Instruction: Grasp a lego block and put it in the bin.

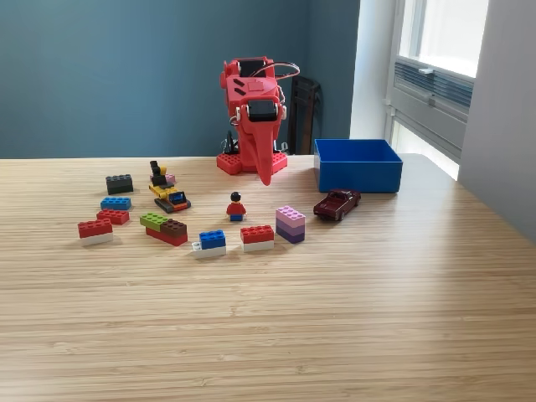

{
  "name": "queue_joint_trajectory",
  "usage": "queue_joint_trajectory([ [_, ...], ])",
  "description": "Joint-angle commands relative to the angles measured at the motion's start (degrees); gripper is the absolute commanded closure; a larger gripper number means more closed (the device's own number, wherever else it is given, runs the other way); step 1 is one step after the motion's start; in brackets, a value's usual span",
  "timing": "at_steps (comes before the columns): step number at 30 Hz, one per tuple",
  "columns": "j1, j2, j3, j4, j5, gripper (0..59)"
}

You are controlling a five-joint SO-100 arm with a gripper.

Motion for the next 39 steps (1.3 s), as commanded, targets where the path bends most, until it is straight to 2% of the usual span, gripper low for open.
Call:
queue_joint_trajectory([
  [1, -0.6, -0.2, 0.3, 0.4, -0.2, 58.6],
  [14, -0.7, -0.3, -0.4, 0.2, 1.8, 58.6],
  [21, -0.5, -0.4, -6.7, 0.3, 1.3, 58.6],
  [25, -0.5, -1.8, -11.2, 0.3, 4.0, 58.6],
  [28, -0.5, -7.5, -16.0, 0.3, 5.4, 58.6],
  [33, 2.9, -24.5, -30.1, 1.2, 7.3, 58.5],
  [37, 6.9, -39.0, -45.3, 7.1, 9.1, 58.1],
  [39, 9.3, -45.6, -53.1, 11.9, 9.7, 54.5],
])
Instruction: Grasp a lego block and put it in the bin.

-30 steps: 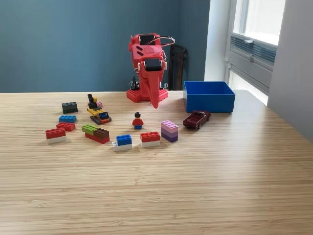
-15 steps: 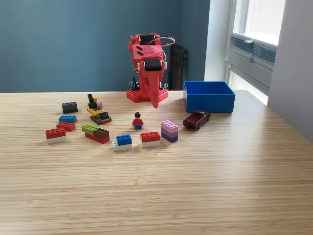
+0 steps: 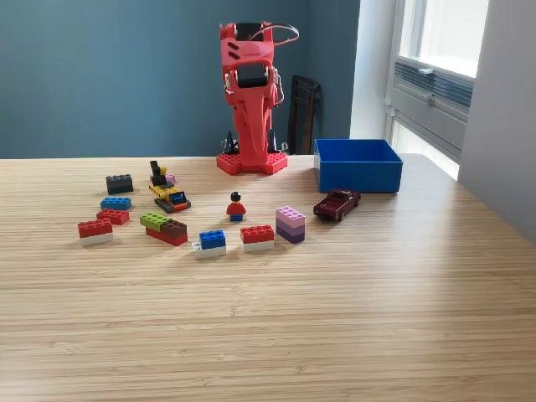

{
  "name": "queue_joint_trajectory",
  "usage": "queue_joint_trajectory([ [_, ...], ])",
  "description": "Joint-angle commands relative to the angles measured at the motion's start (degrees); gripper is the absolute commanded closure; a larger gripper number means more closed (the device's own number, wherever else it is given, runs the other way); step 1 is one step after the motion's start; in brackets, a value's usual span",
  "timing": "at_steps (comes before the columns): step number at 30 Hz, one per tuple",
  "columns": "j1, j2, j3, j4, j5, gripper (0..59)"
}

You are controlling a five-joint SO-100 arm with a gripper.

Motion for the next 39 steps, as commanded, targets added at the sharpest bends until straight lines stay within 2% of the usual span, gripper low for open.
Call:
queue_joint_trajectory([
  [1, 5.4, -16.9, -23.9, 8.3, 0.7, 54.1],
  [5, 12.7, -28.8, -38.2, 17.1, -3.2, 52.6],
  [7, 17.0, -34.0, -43.9, 19.2, -6.1, 52.2],
  [8, 19.1, -36.4, -46.1, 19.5, -7.4, 50.1],
  [14, 29.2, -47.5, -55.5, 21.5, -14.9, 42.9],
  [17, 33.4, -50.4, -57.5, 23.1, -15.3, 39.3],
  [20, 37.4, -52.4, -57.4, 23.2, -12.0, 38.1],
  [23, 41.3, -53.4, -57.3, 23.1, -4.7, 37.6],
  [26, 44.9, -53.5, -55.7, 23.2, 4.0, 32.4],
  [28, 47.1, -53.5, -53.7, 23.2, 7.6, 26.1],
  [34, 53.2, -53.5, -48.3, 23.1, 12.5, 20.9],
  [36, 54.8, -53.5, -46.4, 23.1, 16.1, 20.6],
  [39, 57.0, -53.5, -43.5, 23.1, 16.3, 21.5],
])
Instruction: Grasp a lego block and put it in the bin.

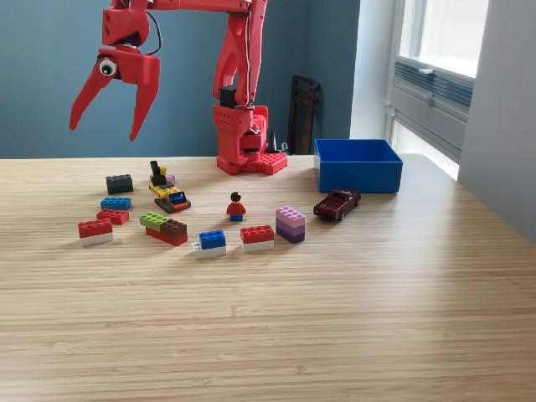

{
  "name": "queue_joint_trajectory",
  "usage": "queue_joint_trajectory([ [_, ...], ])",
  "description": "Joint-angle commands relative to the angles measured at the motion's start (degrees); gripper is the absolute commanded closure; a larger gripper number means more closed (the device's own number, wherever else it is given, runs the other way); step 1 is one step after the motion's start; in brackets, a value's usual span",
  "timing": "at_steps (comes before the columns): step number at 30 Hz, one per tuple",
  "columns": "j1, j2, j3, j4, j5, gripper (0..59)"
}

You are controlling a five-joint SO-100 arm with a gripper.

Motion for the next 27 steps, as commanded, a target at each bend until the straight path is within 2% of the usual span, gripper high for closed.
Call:
queue_joint_trajectory([
  [1, 3.9, 0.9, 2.6, 0.1, 1.6, 22.1],
  [5, 6.2, 0.9, 6.6, 0.1, 0.8, 24.0],
  [13, 10.3, 0.8, 11.8, 0.0, 0.9, 23.1],
  [27, 13.2, 0.4, 12.0, -5.8, -2.6, 22.3],
])
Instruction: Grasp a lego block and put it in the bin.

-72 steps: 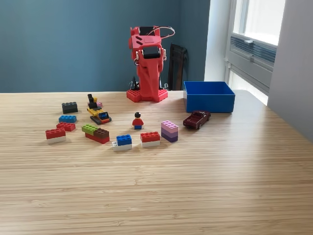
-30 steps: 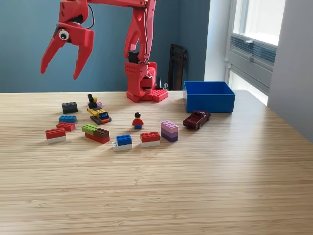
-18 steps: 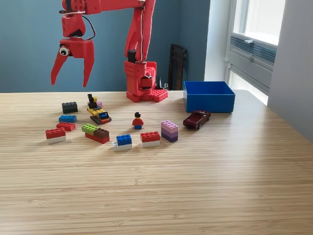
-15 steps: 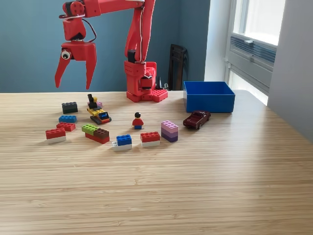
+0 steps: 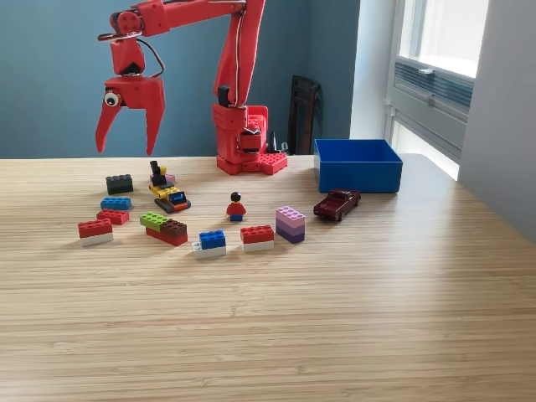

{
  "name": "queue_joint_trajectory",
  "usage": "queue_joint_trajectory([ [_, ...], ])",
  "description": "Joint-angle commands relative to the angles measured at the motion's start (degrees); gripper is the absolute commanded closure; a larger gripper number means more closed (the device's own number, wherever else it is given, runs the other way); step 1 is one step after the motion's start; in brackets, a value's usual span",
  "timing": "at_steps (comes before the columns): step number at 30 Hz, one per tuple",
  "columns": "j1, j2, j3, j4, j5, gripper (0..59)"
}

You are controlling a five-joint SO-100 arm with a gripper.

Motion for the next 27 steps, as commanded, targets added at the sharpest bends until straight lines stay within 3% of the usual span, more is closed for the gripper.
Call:
queue_joint_trajectory([
  [1, 0.0, 0.4, -0.8, -1.7, -1.2, 22.1],
  [12, -3.8, -4.1, 2.4, -5.4, -3.9, 21.9],
  [27, -4.0, -13.7, -2.3, -5.4, -6.8, 22.0],
])
